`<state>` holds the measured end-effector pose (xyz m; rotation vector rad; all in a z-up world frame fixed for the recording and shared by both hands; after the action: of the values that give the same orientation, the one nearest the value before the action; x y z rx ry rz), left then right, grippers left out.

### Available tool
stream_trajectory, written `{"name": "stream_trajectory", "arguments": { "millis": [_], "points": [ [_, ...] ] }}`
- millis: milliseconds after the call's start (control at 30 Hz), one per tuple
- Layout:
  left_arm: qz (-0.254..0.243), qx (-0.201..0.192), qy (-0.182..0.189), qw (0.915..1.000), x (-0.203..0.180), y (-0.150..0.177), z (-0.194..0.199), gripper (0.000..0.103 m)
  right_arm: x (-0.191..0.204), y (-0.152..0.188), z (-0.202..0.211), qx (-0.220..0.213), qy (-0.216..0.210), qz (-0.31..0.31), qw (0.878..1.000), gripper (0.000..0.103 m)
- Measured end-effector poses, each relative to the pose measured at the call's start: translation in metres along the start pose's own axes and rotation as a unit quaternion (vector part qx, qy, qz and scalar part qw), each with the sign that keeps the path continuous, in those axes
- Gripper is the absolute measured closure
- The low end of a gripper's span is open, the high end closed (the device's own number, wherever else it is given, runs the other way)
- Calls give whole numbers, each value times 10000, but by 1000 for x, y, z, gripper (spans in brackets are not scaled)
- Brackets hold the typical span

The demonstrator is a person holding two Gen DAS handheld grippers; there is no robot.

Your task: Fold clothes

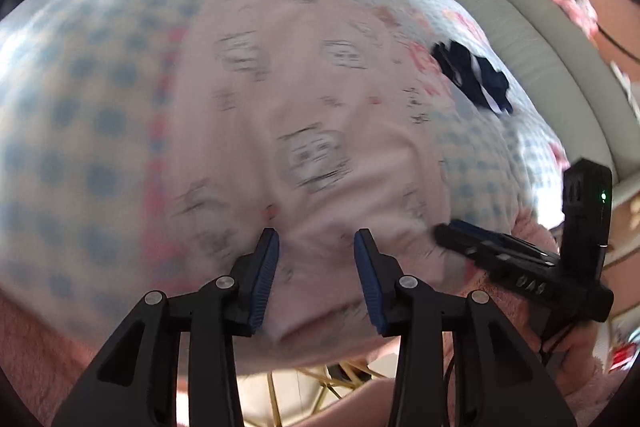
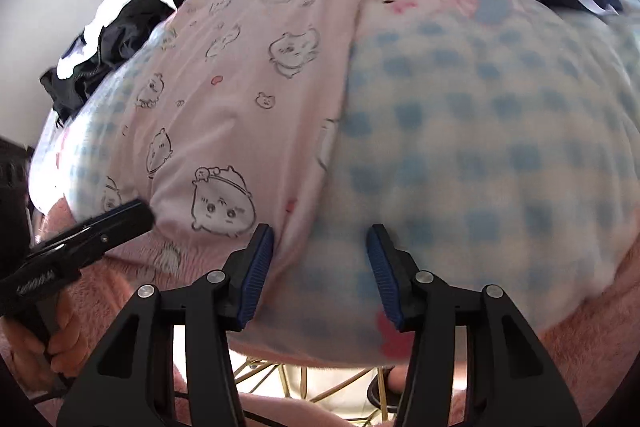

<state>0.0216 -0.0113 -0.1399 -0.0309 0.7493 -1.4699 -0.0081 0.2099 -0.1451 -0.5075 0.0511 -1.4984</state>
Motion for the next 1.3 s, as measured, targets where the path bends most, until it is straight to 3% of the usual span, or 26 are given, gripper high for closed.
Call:
{"name": "stream_trajectory", "arguments": {
  "millis": [67, 167, 233, 267, 400, 567, 667, 767, 900, 1033, 1200, 1300],
  "points": [
    [78, -35, 83, 9999, 4, 7, 11, 62, -4, 1, 9, -122, 58, -44, 9999, 54],
    [101, -205, 250, 9994, -4, 9, 21, 61, 8, 4, 16, -181, -413, -25, 9990, 53],
    [96, -329, 551, 9979, -12, 4, 23, 59, 24, 7, 13, -90, -625, 198, 9978, 53],
    [77, -364, 637, 9973, -15, 3, 24, 58, 30, 9, 9, -27, -593, 329, 9977, 53],
    [148, -135, 398, 9990, -5, 10, 18, 58, 25, 13, -2, 199, -236, 380, 9988, 53],
    [511, -148, 718, 9960, 8, 16, 24, 57, 1, 5, 12, -63, -195, -5, 9998, 53],
    [299, -296, 860, 9954, -4, 5, 23, 57, -1, -5, 10, -176, -116, -19, 9998, 53],
    [-72, -299, 581, 9978, -16, -13, 17, 56, -2, -15, 6, -239, -6, 4, 9997, 53],
    [42, -32, -340, 9994, 11, -21, 6, 57, -2, -5, 3, -129, 213, -8, 9997, 54],
    [533, -186, -239, 9981, 39, -3, 27, 59, -17, 3, 16, -138, 192, -243, 9994, 55],
    [490, -250, 60, 9985, 29, 15, 39, 57, 3, 5, 25, -216, -360, -40, 9991, 51],
    [353, -69, 83, 9993, 24, 16, 26, 57, 13, 9, 18, -98, -228, 172, 9995, 51]
  ]
}}
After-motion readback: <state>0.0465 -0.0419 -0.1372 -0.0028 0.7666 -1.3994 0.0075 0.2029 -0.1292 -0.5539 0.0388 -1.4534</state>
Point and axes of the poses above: each gripper's, at about its wrist camera, not at the fingertips, and z roughly against the way its jaws point, x to its left, y to its underside, the point moved 5 cm from there along -z, roughly the way its jaws point, and after that the axes turned 7 degrees about -z, right-handed, at the moved point
